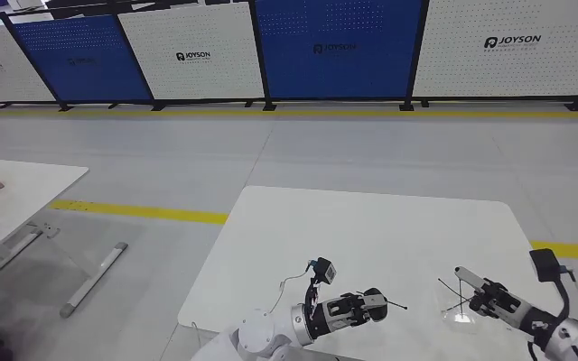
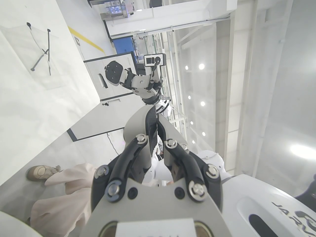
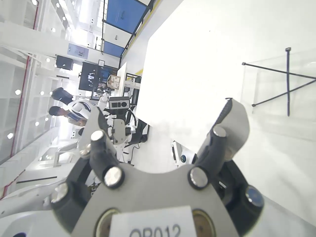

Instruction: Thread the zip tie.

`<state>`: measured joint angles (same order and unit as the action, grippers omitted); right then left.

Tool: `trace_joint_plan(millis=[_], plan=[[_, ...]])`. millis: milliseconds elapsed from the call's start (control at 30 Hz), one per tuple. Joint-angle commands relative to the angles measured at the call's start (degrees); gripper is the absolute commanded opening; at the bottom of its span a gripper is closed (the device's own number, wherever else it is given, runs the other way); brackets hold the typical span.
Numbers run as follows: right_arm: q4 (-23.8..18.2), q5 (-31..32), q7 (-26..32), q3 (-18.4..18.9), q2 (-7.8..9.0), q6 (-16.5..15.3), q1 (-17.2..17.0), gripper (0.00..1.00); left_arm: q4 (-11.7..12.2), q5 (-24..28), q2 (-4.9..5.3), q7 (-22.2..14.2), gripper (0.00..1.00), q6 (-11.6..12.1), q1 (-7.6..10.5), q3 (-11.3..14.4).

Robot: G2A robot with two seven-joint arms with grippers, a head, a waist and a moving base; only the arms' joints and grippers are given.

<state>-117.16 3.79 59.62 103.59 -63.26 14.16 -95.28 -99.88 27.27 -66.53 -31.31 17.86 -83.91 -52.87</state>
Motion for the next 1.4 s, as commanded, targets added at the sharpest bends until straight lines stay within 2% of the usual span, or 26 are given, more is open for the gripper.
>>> trace_joint_plan(millis=[0, 100, 267, 400, 1033, 1100, 1167, 1200, 1367], plan=[[0.0, 0.0, 0.0, 0.0, 0.0, 0.0, 0.0, 1.0, 0.0, 0.0, 0.0, 0.0, 0.0, 0.0, 0.0, 0.0], [0.0, 0.0, 0.0, 0.0, 0.0, 0.0, 0.0, 1.0, 0.0, -0.2, 0.0, 0.4, 0.0, 0.0, 0.04, -0.1], [0.0, 0.0, 0.0, 0.0, 0.0, 0.0, 0.0, 1.0, -0.4, -9.6, -0.2, 10.7, 0.0, -1.4, 0.06, -0.2], [0.0, 0.0, 0.0, 0.0, 0.0, 0.0, 0.0, 1.0, -0.2, -11.7, -0.54, 14.0, 0.0, -2.0, 0.17, 0.8], [0.0, 0.0, 0.0, 0.0, 0.0, 0.0, 0.0, 1.0, -0.3, -11.2, -0.6, 13.7, 0.0, -2.2, 0.12, 1.2], [0.0, 0.0, 0.0, 0.0, 0.0, 0.0, 0.0, 1.0, -0.6, -10.0, -0.52, 11.5, 0.0, -2.5, 0.28, 1.2], [0.0, 0.0, 0.0, 0.0, 0.0, 0.0, 0.0, 1.0, -0.4, -8.4, -0.24, 7.0, 0.0, -1.1, 0.54, 0.7], [0.0, 0.0, 0.0, 0.0, 0.0, 0.0, 0.0, 1.0, -0.3, -8.4, -0.11, 6.6, 0.0, -0.1, 0.46, 0.1], [0.0, 0.0, 0.0, 0.0, 0.0, 0.0, 0.0, 1.0, -0.3, -8.4, -0.11, 6.6, 0.0, -0.1, 0.46, 0.1]])
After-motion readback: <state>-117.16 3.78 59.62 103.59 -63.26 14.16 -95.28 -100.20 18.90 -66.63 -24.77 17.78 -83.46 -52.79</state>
